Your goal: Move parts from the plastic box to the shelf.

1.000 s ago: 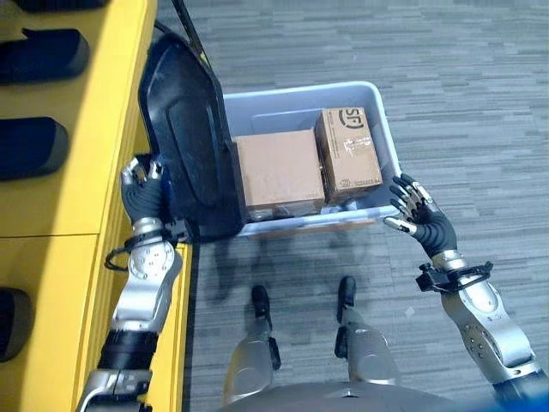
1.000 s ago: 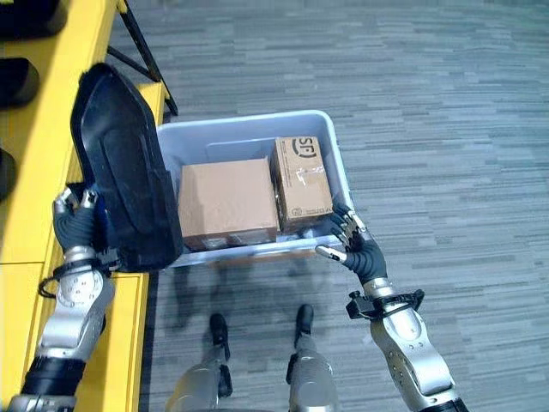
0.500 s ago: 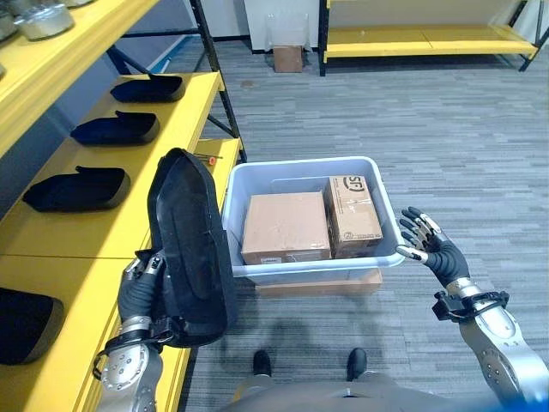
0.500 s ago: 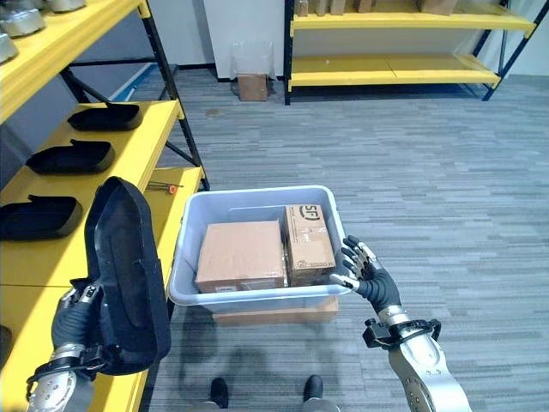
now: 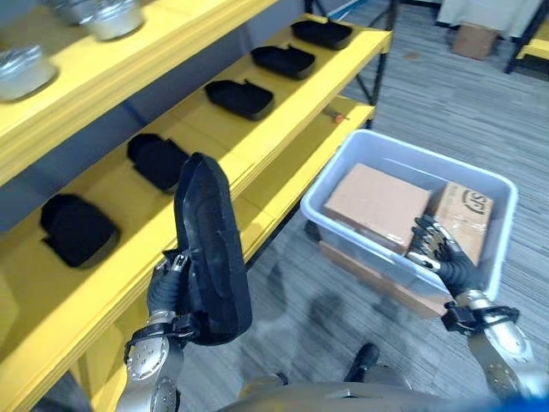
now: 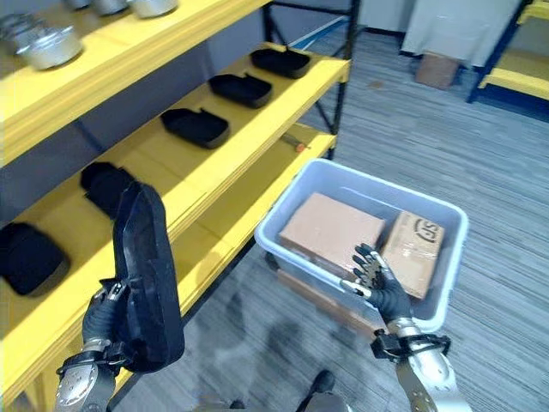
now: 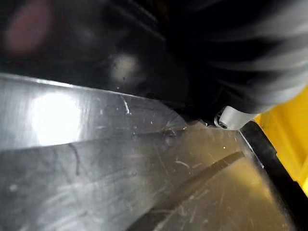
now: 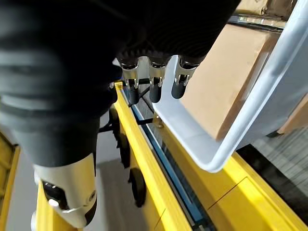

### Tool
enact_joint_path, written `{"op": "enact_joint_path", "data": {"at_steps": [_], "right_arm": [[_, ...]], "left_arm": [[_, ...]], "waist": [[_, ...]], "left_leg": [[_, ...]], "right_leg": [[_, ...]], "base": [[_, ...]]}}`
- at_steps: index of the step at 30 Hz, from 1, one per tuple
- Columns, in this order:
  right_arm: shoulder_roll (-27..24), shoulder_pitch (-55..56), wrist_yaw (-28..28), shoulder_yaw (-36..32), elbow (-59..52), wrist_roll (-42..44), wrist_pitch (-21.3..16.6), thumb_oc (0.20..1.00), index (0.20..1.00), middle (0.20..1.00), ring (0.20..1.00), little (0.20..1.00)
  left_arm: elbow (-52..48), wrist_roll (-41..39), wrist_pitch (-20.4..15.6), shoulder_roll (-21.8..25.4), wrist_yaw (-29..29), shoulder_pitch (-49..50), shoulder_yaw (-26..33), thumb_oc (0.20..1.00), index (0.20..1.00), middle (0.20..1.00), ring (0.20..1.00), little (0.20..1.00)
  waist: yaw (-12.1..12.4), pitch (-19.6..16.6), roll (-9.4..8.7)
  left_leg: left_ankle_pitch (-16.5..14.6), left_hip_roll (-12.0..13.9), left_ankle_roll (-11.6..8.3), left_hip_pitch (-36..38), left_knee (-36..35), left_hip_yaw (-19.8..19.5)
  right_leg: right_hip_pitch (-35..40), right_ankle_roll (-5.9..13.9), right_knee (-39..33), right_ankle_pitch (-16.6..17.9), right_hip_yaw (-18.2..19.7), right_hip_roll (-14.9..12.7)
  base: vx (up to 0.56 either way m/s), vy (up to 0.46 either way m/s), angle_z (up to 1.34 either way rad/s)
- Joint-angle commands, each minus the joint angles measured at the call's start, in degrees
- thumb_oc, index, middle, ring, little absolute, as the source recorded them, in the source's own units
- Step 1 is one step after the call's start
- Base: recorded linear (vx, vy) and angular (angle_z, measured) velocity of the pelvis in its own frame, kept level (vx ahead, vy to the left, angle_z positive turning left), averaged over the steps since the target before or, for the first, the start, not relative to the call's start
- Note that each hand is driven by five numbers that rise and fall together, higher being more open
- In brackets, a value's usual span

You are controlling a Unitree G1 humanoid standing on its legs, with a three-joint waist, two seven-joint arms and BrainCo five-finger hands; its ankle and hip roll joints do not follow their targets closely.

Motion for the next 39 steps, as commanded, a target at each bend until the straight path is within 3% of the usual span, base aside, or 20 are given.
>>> {"op": "enact_joint_path", "data": {"at_steps": [1, 9, 12, 13, 14, 15, 17, 21, 23, 25, 27, 29, 30, 31, 33, 34, 35, 37, 38, 39], "right_arm": [[-0.55, -5.28, -0.78, 0.91, 0.24, -1.01, -3.32, 1.0, 1.0, 1.0, 1.0, 1.0], [1.21, -6.79, -0.47, 2.88, 1.47, -1.73, -2.25, 1.0, 1.0, 1.0, 1.0, 1.0], [2.12, -6.71, -0.72, 2.35, 1.68, -2.2, -2.08, 1.0, 1.0, 1.0, 1.0, 1.0], [3.61, -6.28, -0.98, 2.16, 1.85, -2.48, -2.09, 1.0, 1.0, 1.0, 1.0, 1.0], [3.64, -6.29, -0.97, 2.18, 1.84, -2.49, -2.09, 1.0, 1.0, 1.0, 1.0, 1.0], [4.34, -6.07, -0.75, 2.31, 2.12, -2.46, -2.07, 1.0, 1.0, 1.0, 1.0, 1.0], [4.4, -4.79, 0.44, 2.31, 1.39, -1.89, -1.59, 1.0, 1.0, 1.0, 1.0, 1.0], [2.67, -1.01, 2.31, 0.61, 0.68, -0.33, -1.4, 1.0, 1.0, 1.0, 1.0, 1.0], [2.44, -1.07, 2.46, 0.85, 0.81, 0.19, -1.53, 1.0, 1.0, 1.0, 1.0, 1.0], [2.25, -1.16, 2.83, 1.4, 0.69, 0.0, -1.34, 1.0, 1.0, 1.0, 1.0, 1.0], [2.04, -1.47, 2.68, 1.7, 1.19, -0.08, -1.34, 1.0, 1.0, 1.0, 1.0, 1.0], [0.9, -1.8, 3.17, 1.82, 1.18, 0.7, -1.03, 1.0, 1.0, 1.0, 1.0, 1.0], [-0.32, -1.96, 2.83, 1.4, 1.53, 0.82, -1.15, 1.0, 1.0, 1.0, 1.0, 1.0], [-1.29, -2.94, 2.02, 1.04, 1.96, 0.73, -1.5, 1.0, 1.0, 1.0, 1.0, 1.0], [-1.43, -3.4, 1.25, 0.4, 1.87, 0.94, -1.58, 1.0, 1.0, 1.0, 1.0, 1.0], [-0.67, -2.81, 0.64, -0.13, 2.1, 1.78, -1.51, 1.0, 1.0, 1.0, 1.0, 1.0], [-0.13, -1.77, 0.07, -0.86, 2.08, 2.12, -1.88, 1.0, 1.0, 1.0, 1.0, 1.0], [-0.39, -1.42, -0.68, -1.26, 2.09, 2.02, -2.24, 1.0, 1.0, 1.0, 1.0, 1.0], [-0.87, -1.96, -1.95, -1.67, 2.56, 1.33, -2.8, 1.0, 1.0, 1.0, 1.0, 1.0], [0.13, -1.79, -1.91, -2.56, 2.02, 0.6, -2.89, 1.0, 1.0, 1.0, 1.0, 1.0]], "left_arm": [[-5.12, 2.33, -4.09, 3.04, 0.99, -0.93, 4.69, 0.2, 0.2, 0.2, 0.2, 0.2], [-5.79, 2.67, -3.98, 4.0, 1.0, 0.52, 6.59, 0.2, 0.2, 0.2, 0.2, 0.2], [-6.02, 3.57, -3.71, 5.51, 0.8, -0.29, 6.43, 0.2, 0.2, 0.2, 0.2, 0.2], [-5.88, 4.94, -3.65, 6.96, 0.81, -1.07, 6.36, 0.2, 0.2, 0.2, 0.2, 0.2], [-5.83, 4.95, -3.67, 6.98, 0.81, -1.1, 6.38, 0.2, 0.2, 0.2, 0.2, 0.2], [-5.04, 5.68, -3.97, 8.4, 0.68, -2.12, 5.18, 0.2, 0.2, 0.2, 0.2, 0.2], [-3.87, 6.2, -3.81, 9.04, -0.23, -2.17, 4.11, 0.2, 0.2, 0.2, 0.2, 0.2], [-3.61, 7.18, -3.42, 8.45, -2.41, -1.16, 3.13, 0.2, 0.2, 0.2, 0.2, 0.2], [-3.65, 6.74, -3.78, 8.06, -2.2, -0.69, 3.56, 0.2, 0.2, 0.2, 0.2, 0.2], [-3.57, 6.82, -4.05, 7.17, -1.78, 0.15, 4.23, 0.2, 0.2, 0.2, 0.2, 0.2], [-3.7, 6.67, -4.25, 6.87, -1.67, 0.36, 4.13, 0.2, 0.2, 0.2, 0.2, 0.2], [-4.7, 6.32, -4.57, 5.97, -1.84, 2.14, 4.96, 0.2, 0.2, 0.2, 0.2, 0.2], [-4.55, 5.62, -4.44, 5.71, -2.04, 1.76, 4.21, 0.2, 0.2, 0.2, 0.2, 0.2], [-4.16, 5.23, -4.4, 5.87, -1.78, 0.26, 3.5, 0.2, 0.2, 0.2, 0.2, 0.2], [-4.34, 4.97, -4.22, 5.83, -1.75, -0.11, 3.63, 0.2, 0.2, 0.2, 0.2, 0.2], [-4.74, 4.82, -4.18, 5.59, -1.58, 0.14, 3.73, 0.2, 0.2, 0.2, 0.2, 0.2], [-4.93, 3.95, -3.97, 5.2, -0.42, -0.2, 3.49, 0.2, 0.2, 0.2, 0.2, 0.2], [-4.86, 3.5, -3.88, 5.08, 0.36, -0.72, 3.28, 0.2, 0.2, 0.2, 0.2, 0.2], [-4.51, 3.27, -3.81, 5.37, 0.62, -2.1, 2.48, 0.2, 0.2, 0.2, 0.2, 0.2], [-4.23, 3.59, -3.99, 5.87, -0.32, -2.79, 2.33, 0.2, 0.2, 0.2, 0.2, 0.2]], "waist": [[0.17, -1.03, -2.14], [3.85, -0.18, -4.38], [4.07, 0.53, -5.08], [3.2, 1.09, -5.09], [3.27, 1.09, -5.14], [0.85, 1.64, -5.69], [-1.04, 1.74, -5.81], [-3.99, 0.51, -7.68], [-3.61, -0.04, -8.53], [-2.37, -0.44, -9.1], [-2.4, -0.68, -9.11], [-1.15, -0.51, -9.09], [-0.85, 0.99, -9.13], [-1.18, 2.27, -8.99], [-1.98, 2.33, -9.35], [-2.34, 1.76, -9.39], [-3.48, 1.68, -8.62], [-4.59, 1.71, -6.64], [-4.96, 2.59, -4.77], [-5.4, 1.81, -2.62]], "left_leg": [[4.36, 1.11, -0.51, -2.03, -2.37, -2.88], [2.69, -4.22, 2.97, -3.48, -2.54, -7.19], [2.28, -6.28, 4.18, -4.45, -1.72, -9.19], [2.61, -7.35, 5.32, -4.2, -2.83, -11.04], [2.6, -7.36, 5.33, -4.18, -2.87, -10.95], [4.19, -8.32, 6.05, -5.11, -2.86, -12.33], [5.35, -8.43, 6.35, -5.2, -2.99, -14.25], [7.37, -10.93, 6.75, -5.86, -3.23, -18.54], [7.73, -11.2, 6.57, -6.67, -3.23, -18.62], [8.22, -11.41, 6.45, -7.27, -3.23, -18.36], [8.14, -11.37, 6.32, -7.51, -3.23, -18.23], [7.86, -11.77, 6.2, -8.21, -1.72, -17.29], [6.07, -13.8, 5.61, -11.28, 5.0, -16.75], [3.4, -13.92, 4.8, -13.19, 9.63, -15.02], [0.25, -9.44, 4.79, -11.88, 11.54, -10.29], [1.07, -4.74, 4.64, -10.43, 11.21, -9.25], [5.37, 3.49, 3.2, -9.06, 8.99, -8.02], [12.68, 10.71, 0.19, -7.95, 3.09, -6.21], [18.64, 15.34, -2.71, -8.09, -1.55, -3.83], [15.16, 15.74, -4.96, -7.51, -3.23, -0.78]], "right_leg": [[3.96, 5.18, -1.75, -3.87, 5.31, 0.6], [5.47, 9.46, -2.95, 2.0, 4.46, -4.54], [5.68, 11.08, -2.82, 4.5, 4.87, -6.63], [4.51, 11.33, 1.33, 3.99, 7.76, -7.77], [4.32, 11.31, 1.64, 3.8, 7.91, -7.86], [0.63, 9.45, 1.83, 3.61, 19.46, -4.01], [-1.4, 8.21, 3.69, -0.32, 30.09, 3.52], [-0.5, 5.03, 4.53, -5.1, 38.95, 15.01], [1.28, 4.42, 0.59, -4.58, 39.93, 15.45], [2.21, 4.67, -1.98, -3.75, 38.51, 14.02], [2.38, 4.75, -2.85, -3.5, 39.75, 14.64], [3.97, 4.57, -6.39, -2.31, 38.18, 13.54], [3.59, 4.12, -6.38, -2.23, 37.28, 12.59], [2.41, 3.87, -5.32, -2.17, 36.07, 11.4], [1.35, 3.94, -4.32, -2.08, 34.85, 9.54], [0.97, 3.76, -3.31, -3.17, 33.61, 8.38], [0.13, 3.85, -0.15, -5.24, 31.24, 6.76], [-2.02, 4.33, 3.14, -6.76, 28.07, 5.11], [-3.79, 5.52, 7.23, -7.99, 25.8, 2.35], [-4.19, 6.95, 9.69, -8.18, 23.76, 0.28]], "base": [[-0.03, 0.109, 0.03], [-0.05, 0.227, 0.19], [-0.03, 0.266, 0.6], [-0.01, 0.304, 0.76], [-0.07, 0.335, 1.11], [-0.06, 0.154, 0.87], [0.01, 0.158, 0.7], [0.03, 0.09, 0.91], [-0.05, -0.016, 0.29], [-0.06, -0.033, -0.09], [-0.02, -0.047, -0.02], [-0.06, -0.042, 0.07], [-0.22, 0.035, 0.09], [-0.26, 0.053, 1.0], [-0.14, 0.084, 1.93], [-0.06, 0.175, 1.22], [-0.07, 0.227, 0.91], [-0.1, 0.325, 1.47], [-0.06, 0.576, 1.3], [0.04, 0.659, 0.94]]}}
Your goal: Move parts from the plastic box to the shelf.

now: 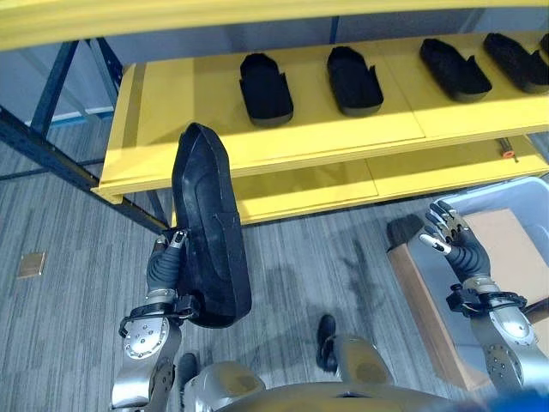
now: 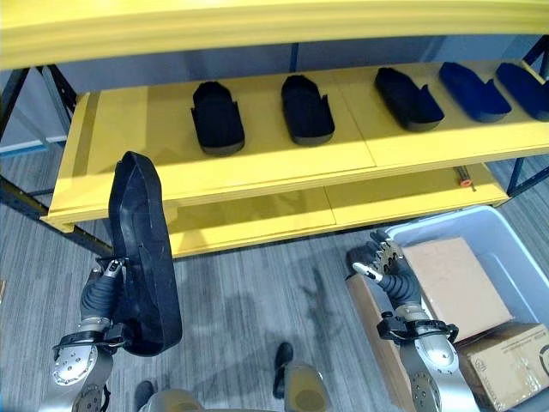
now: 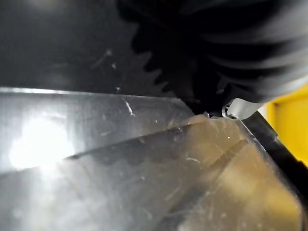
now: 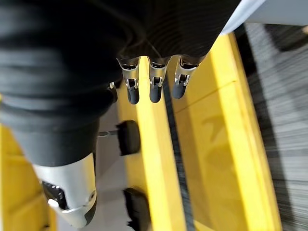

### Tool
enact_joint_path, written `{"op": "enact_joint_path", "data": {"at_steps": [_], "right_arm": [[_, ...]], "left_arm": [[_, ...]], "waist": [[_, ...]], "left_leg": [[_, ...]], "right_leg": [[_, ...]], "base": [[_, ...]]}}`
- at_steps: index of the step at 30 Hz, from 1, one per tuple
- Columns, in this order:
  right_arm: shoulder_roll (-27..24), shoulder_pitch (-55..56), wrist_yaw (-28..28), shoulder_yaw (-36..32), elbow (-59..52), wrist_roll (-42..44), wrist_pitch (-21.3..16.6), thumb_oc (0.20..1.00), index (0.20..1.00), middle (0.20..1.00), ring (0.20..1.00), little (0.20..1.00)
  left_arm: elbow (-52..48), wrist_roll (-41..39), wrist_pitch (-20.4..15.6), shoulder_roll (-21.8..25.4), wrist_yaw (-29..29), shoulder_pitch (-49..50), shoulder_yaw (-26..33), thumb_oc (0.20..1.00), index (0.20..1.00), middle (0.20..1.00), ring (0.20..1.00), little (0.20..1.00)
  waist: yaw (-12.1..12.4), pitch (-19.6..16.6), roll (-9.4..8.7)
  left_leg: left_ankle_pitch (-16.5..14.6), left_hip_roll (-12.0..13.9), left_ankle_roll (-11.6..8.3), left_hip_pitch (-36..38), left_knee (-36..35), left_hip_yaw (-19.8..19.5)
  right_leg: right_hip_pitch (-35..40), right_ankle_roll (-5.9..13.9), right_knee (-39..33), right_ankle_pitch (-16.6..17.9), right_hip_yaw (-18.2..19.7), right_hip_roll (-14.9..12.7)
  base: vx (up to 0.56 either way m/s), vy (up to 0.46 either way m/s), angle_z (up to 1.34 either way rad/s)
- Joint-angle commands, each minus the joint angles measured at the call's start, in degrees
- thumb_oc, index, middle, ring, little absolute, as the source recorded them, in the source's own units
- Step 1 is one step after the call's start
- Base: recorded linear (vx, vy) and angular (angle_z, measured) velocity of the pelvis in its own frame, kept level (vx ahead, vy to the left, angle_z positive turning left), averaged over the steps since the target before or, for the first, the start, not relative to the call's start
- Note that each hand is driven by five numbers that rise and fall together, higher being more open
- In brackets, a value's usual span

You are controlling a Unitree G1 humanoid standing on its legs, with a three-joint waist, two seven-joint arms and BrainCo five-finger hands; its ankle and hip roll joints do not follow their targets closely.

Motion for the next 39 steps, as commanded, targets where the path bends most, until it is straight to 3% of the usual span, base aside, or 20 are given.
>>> {"op": "enact_joint_path", "data": {"at_steps": [1, 5, 11, 16, 20, 27, 32, 35, 37, 38, 39], "right_arm": [[-0.13, 2.27, -0.47, 2.66, -3.28, 1.02, -2.81, 1.0, 1.0, 1.0, 1.0, 1.0], [1.27, 2.39, 0.74, 3.45, -3.53, 0.91, -2.51, 1.0, 1.0, 1.0, 1.0, 1.0], [2.02, 2.39, 1.74, 4.18, -3.64, -0.24, -1.59, 1.0, 1.0, 1.0, 1.0, 1.0], [1.76, 1.28, 2.04, 5.11, -3.9, -0.16, -1.26, 1.0, 1.0, 1.0, 1.0, 1.0], [0.47, -0.53, 2.46, 7.63, -5.05, 0.73, -1.27, 1.0, 1.0, 1.0, 1.0, 1.0], [0.03, -1.79, 2.52, 8.89, -4.65, 0.31, -1.31, 1.0, 1.0, 1.0, 1.0, 1.0], [0.13, -2.59, 2.34, 8.14, -3.68, -0.52, -1.57, 1.0, 1.0, 1.0, 1.0, 1.0], [1.04, -2.3, 2.6, 7.7, -3.35, -1.03, -1.48, 1.0, 1.0, 1.0, 1.0, 1.0], [2.19, -2.22, 2.67, 7.94, -3.02, -1.23, -1.43, 1.0, 1.0, 1.0, 1.0, 1.0], [3.35, -2.92, 2.57, 8.63, -2.25, -0.88, -1.46, 1.0, 1.0, 1.0, 1.0, 1.0], [3.72, -3.19, 2.67, 9.02, -1.98, -0.8, -1.54, 1.0, 1.0, 1.0, 1.0, 1.0]], "left_arm": [[-4.82, -1.18, -4.2, 3.99, -0.67, 1.51, 3.23, 0.2, 0.2, 0.2, 0.2, 0.2], [-4.98, 0.07, -4.48, 5.83, -0.78, 0.39, 3.48, 0.2, 0.2, 0.2, 0.2, 0.2], [-4.95, 0.3, -4.07, 7.54, -0.84, -0.53, 3.27, 0.2, 0.2, 0.2, 0.2, 0.2], [-4.66, 1.18, -4.23, 9.0, -0.01, -2.78, 2.84, 0.2, 0.2, 0.2, 0.2, 0.2], [-5.26, 3.1, -5.37, 11.67, 1.72, -12.38, -1.41, 0.2, 0.2, 0.2, 0.2, 0.2], [-5.23, 2.67, -5.9, 10.99, 1.9, -12.77, -2.45, 0.2, 0.2, 0.2, 0.2, 0.2], [-4.95, 1.96, -5.66, 11.53, 0.2, -9.59, -2.07, 0.2, 0.2, 0.2, 0.2, 0.2], [-4.1, 1.32, -5.2, 11.9, -1.36, -6.98, -1.91, 0.2, 0.2, 0.2, 0.2, 0.2], [-3.44, 1.23, -4.99, 12.19, -1.54, -6.31, -1.71, 0.2, 0.2, 0.2, 0.2, 0.2], [-3.24, 1.01, -4.95, 12.73, -1.54, -6.42, -1.47, 0.2, 0.2, 0.2, 0.2, 0.2], [-3.11, 0.98, -4.99, 12.76, -1.49, -6.54, -1.37, 0.2, 0.2, 0.2, 0.2, 0.2]], "waist": [[-0.91, -5.63, 2.26], [0.79, -5.0, 0.71], [1.85, -6.02, -1.33], [2.06, -6.17, -2.85], [0.31, -4.68, -3.72], [-0.08, -4.54, -4.11], [1.0, -4.86, -4.06], [1.28, -5.66, -3.48], [1.15, -6.22, -2.96], [0.02, -5.83, -1.21], [-0.41, -5.6, -0.29]], "left_leg": [[11.54, -10.39, 1.89, 0.49, -6.69, 1.08], [9.11, -14.59, 2.63, -0.3, -5.9, -0.04], [6.17, -18.53, 3.99, -2.13, -3.51, -1.22], [4.13, -19.48, 4.53, -3.25, -0.48, -0.38], [3.07, -19.16, 4.38, -5.88, 2.57, 1.08], [2.61, -19.01, 4.86, -4.29, 1.41, 2.39], [-0.69, -21.92, 6.48, -5.54, 5.51, 0.44], [-2.53, -24.81, 7.88, -5.53, 6.87, -0.46], [-2.68, -26.46, 9.28, -4.81, 6.06, -0.66], [-2.11, -26.92, 10.55, -3.07, 4.08, -1.12], [-1.52, -26.69, 10.93, -2.22, 2.72, -1.04]], "right_leg": [[6.34, 5.69, -5.48, 0.18, -2.4, -1.86], [11.66, 7.93, -11.06, 3.38, -3.81, -5.23], [15.48, 9.59, -15.76, 5.88, -5.79, -7.46], [15.79, 10.2, -16.66, 6.41, -5.59, -8.2], [12.82, 10.03, -16.07, 6.6, -3.21, -8.05], [11.86, 10.71, -16.93, 7.78, -1.3, -7.76], [14.1, 11.73, -17.11, 9.22, -1.89, -10.0], [15.06, 12.41, -16.14, 12.48, -1.89, -12.17], [13.6, 12.28, -12.48, 17.1, -0.28, -13.72], [10.22, 11.2, -6.25, 20.57, 4.02, -13.07], [8.2, 10.53, -4.48, 19.31, 4.58, -11.81]], "base": [[0.14, 0.518, 1.01], [0.12, 0.289, 0.48], [0.1, 0.126, 0.36], [0.08, 0.05, -0.14], [0.01, 0.016, -0.24], [0.03, 0.014, -0.21], [0.04, 0.065, -0.02], [0.06, 0.148, 0.29], [0.05, 0.222, 0.44], [0.03, 0.298, 0.57], [0.03, 0.23, 0.55]]}}
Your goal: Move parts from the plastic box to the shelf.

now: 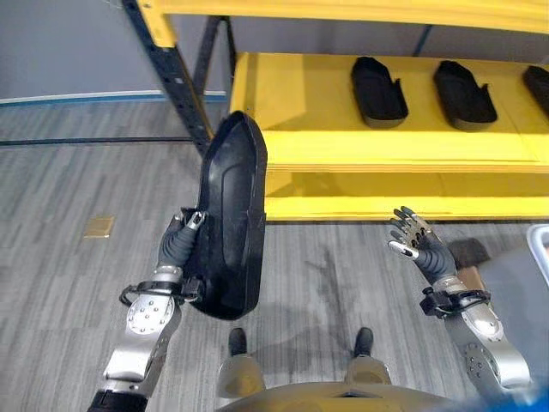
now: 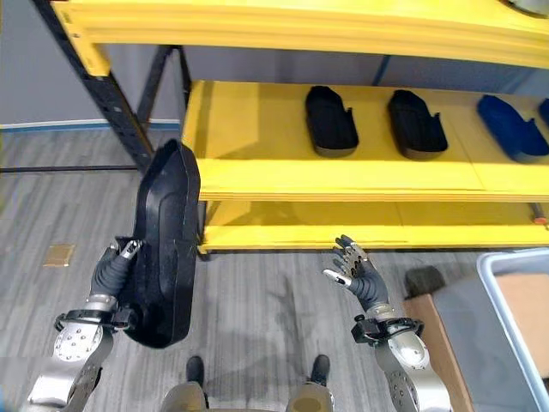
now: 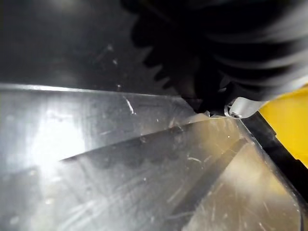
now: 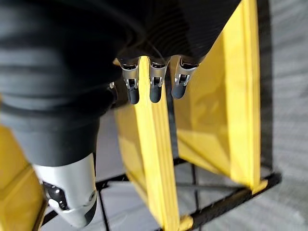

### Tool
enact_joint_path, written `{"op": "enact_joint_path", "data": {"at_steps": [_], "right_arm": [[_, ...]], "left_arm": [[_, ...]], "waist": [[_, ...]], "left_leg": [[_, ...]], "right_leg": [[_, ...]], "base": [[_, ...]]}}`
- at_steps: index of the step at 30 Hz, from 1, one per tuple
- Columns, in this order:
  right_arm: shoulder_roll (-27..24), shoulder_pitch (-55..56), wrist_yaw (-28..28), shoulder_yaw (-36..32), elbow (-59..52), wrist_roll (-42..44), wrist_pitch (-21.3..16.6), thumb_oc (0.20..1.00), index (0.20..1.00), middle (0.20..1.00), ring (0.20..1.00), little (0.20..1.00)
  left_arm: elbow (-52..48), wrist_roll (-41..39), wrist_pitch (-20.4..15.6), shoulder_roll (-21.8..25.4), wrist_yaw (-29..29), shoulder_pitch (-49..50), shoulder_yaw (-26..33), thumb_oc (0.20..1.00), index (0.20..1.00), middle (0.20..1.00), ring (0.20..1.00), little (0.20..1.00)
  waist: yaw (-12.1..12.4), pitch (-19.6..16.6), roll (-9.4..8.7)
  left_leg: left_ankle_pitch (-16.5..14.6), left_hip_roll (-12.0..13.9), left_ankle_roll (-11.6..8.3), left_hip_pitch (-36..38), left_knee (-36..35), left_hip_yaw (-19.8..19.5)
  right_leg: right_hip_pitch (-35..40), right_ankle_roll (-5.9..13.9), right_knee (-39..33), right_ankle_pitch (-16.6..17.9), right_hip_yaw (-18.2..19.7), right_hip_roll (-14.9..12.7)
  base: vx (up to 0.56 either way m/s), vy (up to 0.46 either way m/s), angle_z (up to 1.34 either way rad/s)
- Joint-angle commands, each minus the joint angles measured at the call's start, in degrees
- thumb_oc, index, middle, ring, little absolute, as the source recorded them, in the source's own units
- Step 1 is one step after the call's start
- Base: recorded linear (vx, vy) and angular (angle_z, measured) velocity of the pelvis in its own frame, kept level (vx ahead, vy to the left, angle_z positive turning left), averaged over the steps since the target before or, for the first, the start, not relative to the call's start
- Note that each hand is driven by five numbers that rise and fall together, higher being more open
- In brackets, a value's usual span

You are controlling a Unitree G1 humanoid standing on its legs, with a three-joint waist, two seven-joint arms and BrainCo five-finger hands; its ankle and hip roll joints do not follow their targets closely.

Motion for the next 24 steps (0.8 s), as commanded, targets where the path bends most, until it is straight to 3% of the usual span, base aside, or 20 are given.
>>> {"op": "enact_joint_path", "data": {"at_steps": [1, 2, 5, 8, 9, 10, 13, 18, 21, 24], "right_arm": [[0.51, -1.77, 0.39, -0.4, -1.17, -0.61, -2.61, 1.0, 1.0, 1.0, 1.0, 1.0], [0.87, -2.56, 0.54, 0.76, -0.57, -0.72, -2.52, 1.0, 1.0, 1.0, 1.0, 1.0], [-0.12, -3.98, 0.91, 2.0, -0.39, -1.54, -2.46, 1.0, 1.0, 1.0, 1.0, 1.0], [-0.4, -2.7, 1.39, 1.55, -1.24, -1.59, -2.75, 1.0, 1.0, 1.0, 1.0, 1.0], [-1.61, -1.99, 1.73, 0.93, -2.13, -1.01, -2.72, 1.0, 1.0, 1.0, 1.0, 1.0], [-1.67, -1.96, 1.73, 0.92, -2.15, -1.0, -2.71, 1.0, 1.0, 1.0, 1.0, 1.0], [-2.78, -1.35, 1.44, -0.14, -2.36, -0.49, -2.69, 1.0, 1.0, 1.0, 1.0, 1.0], [-4.61, -0.76, 0.89, -1.87, -2.15, 0.42, -2.69, 1.0, 1.0, 1.0, 1.0, 1.0], [-4.76, -0.33, 0.98, -2.21, -1.85, 0.51, -2.56, 1.0, 1.0, 1.0, 1.0, 1.0], [-4.91, 0.02, 0.88, -2.74, -1.54, 0.78, -2.93, 1.0, 1.0, 1.0, 1.0, 1.0]], "left_arm": [[-4.17, -1.75, -4.4, 2.48, -0.41, -1.8, 3.78, 0.2, 0.2, 0.2, 0.2, 0.2], [-4.01, -1.56, -4.37, 2.23, -0.34, -1.78, 4.12, 0.2, 0.2, 0.2, 0.2, 0.2], [-3.86, -2.38, -4.17, 0.69, -0.67, -0.27, 4.83, 0.2, 0.2, 0.2, 0.2, 0.2], [-2.96, -2.42, -4.52, -0.91, -1.4, 0.0, 3.8, 0.2, 0.2, 0.2, 0.2, 0.2], [-2.93, -2.79, -4.44, -2.76, -1.83, 1.04, 3.65, 0.2, 0.2, 0.2, 0.2, 0.2], [-2.94, -2.78, -4.44, -2.81, -1.83, 1.06, 3.63, 0.2, 0.2, 0.2, 0.2, 0.2], [-2.47, -3.65, -4.24, -3.51, -2.13, 1.06, 3.15, 0.2, 0.2, 0.2, 0.2, 0.2], [-2.51, -3.87, -3.82, -4.27, -2.31, 1.51, 2.22, 0.2, 0.2, 0.2, 0.2, 0.2], [-2.69, -3.92, -3.59, -4.63, -2.44, 2.07, 2.58, 0.2, 0.2, 0.2, 0.2, 0.2], [-2.62, -4.12, -3.6, -4.77, -2.77, 1.7, 2.74, 0.2, 0.2, 0.2, 0.2, 0.2]], "waist": [[-1.22, -1.86, 2.36], [-1.41, -1.87, 2.89], [-1.9, -1.19, 2.55], [-2.19, -2.01, 1.61], [-2.23, -3.15, 2.27], [-2.3, -3.18, 2.4], [-2.84, -3.79, 3.34], [-2.92, -4.33, 4.5], [-2.92, -4.54, 4.84], [-2.28, -2.98, 3.64]], "left_leg": [[0.04, -2.06, 5.59, 4.97, -7.27, -1.07], [-0.09, -1.65, 5.27, 7.66, -10.0, 0.57], [-0.45, 0.88, 2.96, 12.72, -12.47, 1.76], [-0.34, 2.52, 1.78, 13.49, -12.19, 0.5], [1.17, 4.91, 0.65, 14.0, -12.06, -0.2], [1.23, 5.04, 0.56, 14.03, -12.17, -0.27], [5.31, 7.16, -0.45, 12.8, -11.46, -1.42], [11.7, 8.8, -1.5, 12.19, -11.29, -3.54], [12.99, 9.44, -1.77, 11.85, -10.69, -3.75], [16.39, 8.74, -1.71, 6.63, -1.3, -4.37]], "right_leg": [[-4.28, 1.1, 11.33, 5.36, 7.07, 2.57], [-6.94, 0.88, 8.21, 2.36, 5.07, 4.24], [-9.99, 2.05, -4.45, 1.46, 4.04, 7.2], [-7.6, 0.88, -2.61, -1.03, 8.18, 9.17], [-6.78, -0.58, -1.66, -2.97, 6.9, 11.02], [-6.77, -0.64, -1.59, -3.06, 6.8, 11.12], [-6.45, -2.33, -0.66, -5.03, 7.22, 13.37], [-5.21, -4.39, -0.05, -7.58, 5.79, 15.42], [-4.95, -5.22, 0.26, -8.74, 5.59, 16.18], [-3.17, -7.21, -0.48, -9.68, 5.15, 16.77]], "base": [[0.06, 0.132, 0.25], [0.12, 0.019, -0.06], [0.23, -0.147, -0.73], [0.21, -0.303, 0.09], [0.24, -0.365, 0.47], [0.21, -0.349, 0.43], [0.08, -0.207, -0.03], [0.1, -0.177, 0.07], [0.09, -0.142, 0.02], [0.01, -0.143, 0.04]]}}
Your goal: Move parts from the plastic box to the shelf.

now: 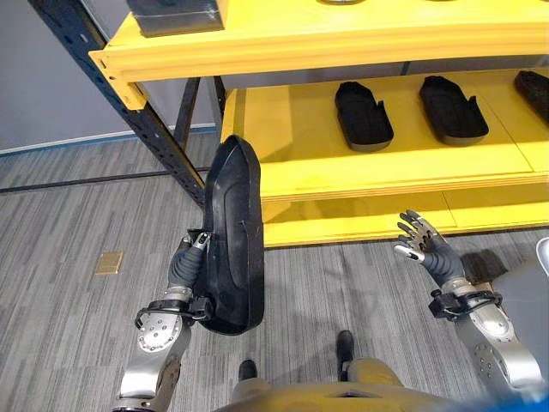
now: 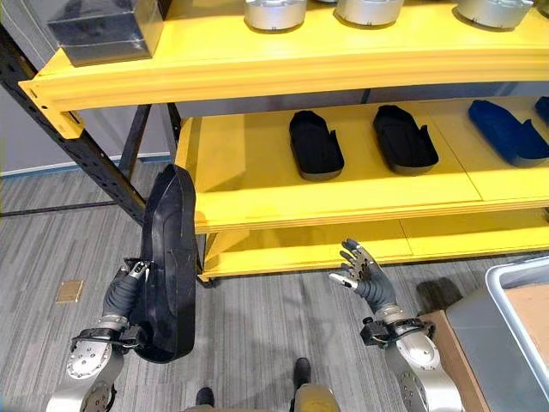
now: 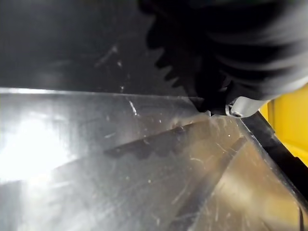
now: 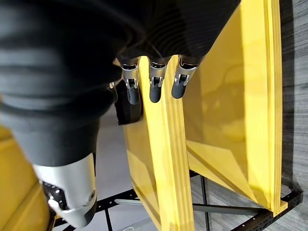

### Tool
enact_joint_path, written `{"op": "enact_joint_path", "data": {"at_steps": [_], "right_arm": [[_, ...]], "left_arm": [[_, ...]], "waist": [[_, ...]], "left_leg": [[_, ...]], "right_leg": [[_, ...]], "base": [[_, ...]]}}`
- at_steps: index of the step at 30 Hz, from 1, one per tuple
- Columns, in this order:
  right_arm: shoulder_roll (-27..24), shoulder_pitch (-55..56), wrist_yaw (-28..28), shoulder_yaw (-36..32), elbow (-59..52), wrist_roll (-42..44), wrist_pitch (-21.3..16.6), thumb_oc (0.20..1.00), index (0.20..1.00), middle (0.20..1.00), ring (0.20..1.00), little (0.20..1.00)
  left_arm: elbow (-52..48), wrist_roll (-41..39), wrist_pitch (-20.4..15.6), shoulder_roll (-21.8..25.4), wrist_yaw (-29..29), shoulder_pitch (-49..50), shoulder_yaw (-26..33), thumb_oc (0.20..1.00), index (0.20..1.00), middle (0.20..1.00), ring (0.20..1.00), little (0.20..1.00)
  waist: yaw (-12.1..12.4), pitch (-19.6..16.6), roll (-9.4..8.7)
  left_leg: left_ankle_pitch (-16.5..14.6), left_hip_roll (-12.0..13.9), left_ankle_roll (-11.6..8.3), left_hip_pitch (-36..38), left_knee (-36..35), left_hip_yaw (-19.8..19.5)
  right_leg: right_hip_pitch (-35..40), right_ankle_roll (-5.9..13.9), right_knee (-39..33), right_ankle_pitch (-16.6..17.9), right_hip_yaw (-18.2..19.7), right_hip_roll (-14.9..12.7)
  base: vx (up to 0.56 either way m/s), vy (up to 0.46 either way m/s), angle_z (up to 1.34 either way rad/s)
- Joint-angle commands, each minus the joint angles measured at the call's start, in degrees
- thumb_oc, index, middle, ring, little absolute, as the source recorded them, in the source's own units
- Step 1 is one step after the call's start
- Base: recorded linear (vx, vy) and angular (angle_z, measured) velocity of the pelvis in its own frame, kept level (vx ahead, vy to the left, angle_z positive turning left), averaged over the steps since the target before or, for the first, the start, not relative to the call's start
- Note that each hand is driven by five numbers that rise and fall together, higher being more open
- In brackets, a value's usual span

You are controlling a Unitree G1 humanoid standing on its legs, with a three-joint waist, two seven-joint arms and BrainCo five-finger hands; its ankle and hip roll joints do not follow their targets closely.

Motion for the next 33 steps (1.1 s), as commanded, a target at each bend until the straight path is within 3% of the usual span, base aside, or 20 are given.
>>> {"op": "enact_joint_path", "data": {"at_steps": [1, 2, 3, 5, 6, 9, 13, 19, 33], "right_arm": [[-0.07, -0.13, 0.17, -2.52, -3.25, 1.7, -3.14, 1.0, 1.0, 1.0, 1.0, 1.0], [0.21, 0.14, -0.11, -2.63, -3.23, 1.54, -3.27, 1.0, 1.0, 1.0, 1.0, 1.0], [0.33, -0.12, -0.29, -2.77, -3.25, 1.31, -3.24, 1.0, 1.0, 1.0, 1.0, 1.0], [0.39, -0.42, -0.85, -3.06, -2.84, 0.92, -3.68, 1.0, 1.0, 1.0, 1.0, 1.0], [1.05, -0.46, -0.82, -2.74, -2.54, 0.81, -3.89, 1.0, 1.0, 1.0, 1.0, 1.0], [3.14, 0.64, -0.05, -2.7, -3.06, 0.47, -3.58, 1.0, 1.0, 1.0, 1.0, 1.0], [4.39, 1.5, 0.42, -2.4, -3.43, 0.75, -2.99, 1.0, 1.0, 1.0, 1.0, 1.0], [4.39, 0.29, -0.01, -1.68, -4.04, 1.66, -2.92, 1.0, 1.0, 1.0, 1.0, 1.0], [3.33, -2.85, -1.64, 1.29, -5.6, 3.56, -3.97, 1.0, 1.0, 1.0, 1.0, 1.0]], "left_arm": [[-4.42, -1.72, -3.58, 2.02, -0.77, -2.12, 2.78, 0.2, 0.2, 0.2, 0.2, 0.2], [-4.3, -1.43, -3.56, 1.82, -0.74, -2.2, 2.72, 0.2, 0.2, 0.2, 0.2, 0.2], [-4.45, -1.47, -3.54, 1.84, -0.74, -2.16, 2.73, 0.2, 0.2, 0.2, 0.2, 0.2], [-4.72, -0.94, -3.78, 2.11, -0.53, -2.44, 2.65, 0.2, 0.2, 0.2, 0.2, 0.2], [-4.34, -1.03, -4.09, 2.15, -0.47, -2.67, 2.63, 0.2, 0.2, 0.2, 0.2, 0.2], [-4.25, -1.11, -4.23, 2.41, -0.67, -3.18, 2.36, 0.2, 0.2, 0.2, 0.2, 0.2], [-4.87, -0.73, -4.27, 4.82, -0.25, -4.53, 2.07, 0.2, 0.2, 0.2, 0.2, 0.2], [-5.26, 0.13, -4.68, 7.45, 2.55, -10.33, 0.92, 0.2, 0.2, 0.2, 0.2, 0.2], [-0.49, 0.5, -6.67, 5.16, 10.4, -30.37, -5.48, 0.2, 0.2, 0.2, 0.2, 0.2]], "waist": [[0.85, 1.65, -3.53], [1.8, 2.44, -4.43], [2.28, 2.45, -4.68], [2.7, 2.76, -4.14], [3.06, 2.93, -3.82], [2.72, 2.54, -3.87], [2.48, 3.01, -5.58], [1.38, 3.86, -7.34], [-2.19, 7.43, -8.47]], "left_leg": [[5.78, -1.76, 1.01, -3.78, 13.75, -2.4], [2.34, -4.78, 1.77, -6.04, 11.93, -2.73], [-0.81, -5.14, 2.06, -7.68, 6.34, -3.58], [3.03, -3.49, 1.0, -10.68, 0.06, -4.03], [1.74, -3.11, 1.11, -9.79, -0.04, -5.15], [-0.18, -4.21, 1.48, -9.68, 1.51, -4.39], [-4.41, -6.28, 2.77, -9.82, 6.47, -0.89], [-7.42, -6.91, 3.3, -12.99, 11.28, 1.65], [-7.33, -5.44, 2.67, -18.33, 14.2, 2.54]], "right_leg": [[-0.24, 1.78, 4.17, -3.57, 0.64, -4.95], [0.92, 2.44, 3.2, -3.96, -0.08, -5.41], [1.15, 3.44, 2.85, -4.05, 0.1, -5.73], [1.53, 4.42, 3.16, -4.46, 0.37, -6.18], [2.1, 4.99, 5.02, -6.15, 1.4, -6.44], [3.31, 5.76, 5.23, -5.54, 1.81, -7.74], [4.7, 7.48, 3.64, -4.08, 2.55, -10.91], [2.23, 8.34, 2.7, -2.43, 3.65, -12.35], [-6.34, 8.13, 6.2, -1.83, 5.66, -11.75]], "base": [[0.03, -0.177, 0.41], [0.13, -0.092, 0.43], [0.18, 0.002, 0.49], [0.2, 0.153, 0.18], [0.27, 0.281, -0.15], [0.15, 0.178, -0.54], [0.11, 0.192, -0.31], [0.02, 0.105, -0.19], [-0.05, 0.008, -0.12]]}}
